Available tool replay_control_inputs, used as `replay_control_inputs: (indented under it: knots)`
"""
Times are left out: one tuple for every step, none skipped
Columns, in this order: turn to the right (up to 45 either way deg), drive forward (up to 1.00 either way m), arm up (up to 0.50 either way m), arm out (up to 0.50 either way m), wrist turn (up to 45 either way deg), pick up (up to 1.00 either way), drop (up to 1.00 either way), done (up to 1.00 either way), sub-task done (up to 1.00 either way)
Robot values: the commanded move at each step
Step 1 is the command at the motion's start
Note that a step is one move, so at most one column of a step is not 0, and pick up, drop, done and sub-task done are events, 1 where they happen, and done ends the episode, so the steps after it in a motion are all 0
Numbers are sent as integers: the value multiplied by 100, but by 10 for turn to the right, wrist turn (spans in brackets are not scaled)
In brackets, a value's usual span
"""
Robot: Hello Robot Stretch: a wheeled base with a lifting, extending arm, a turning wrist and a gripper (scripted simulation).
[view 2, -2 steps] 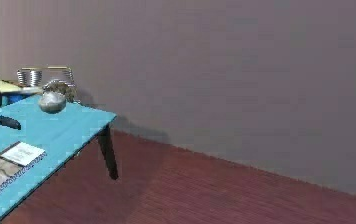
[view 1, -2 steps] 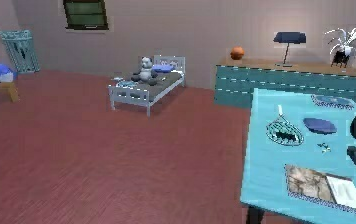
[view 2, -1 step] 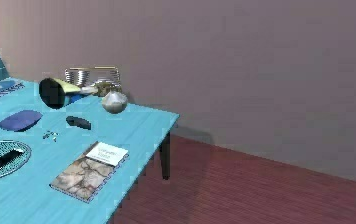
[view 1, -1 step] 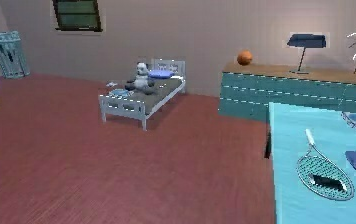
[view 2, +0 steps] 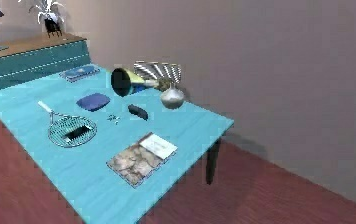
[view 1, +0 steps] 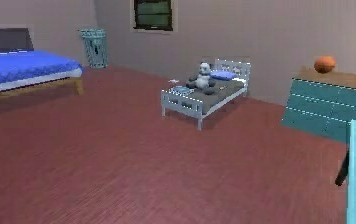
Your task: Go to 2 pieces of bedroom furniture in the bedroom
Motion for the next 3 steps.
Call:
replay_control_inputs:
  knots:
    - [0,40,0,0,0,0,0,0,0]
    - [180,0,0,0,0,0,0,0,0]
    - [0,100,0,0,0,0,0,0,0]
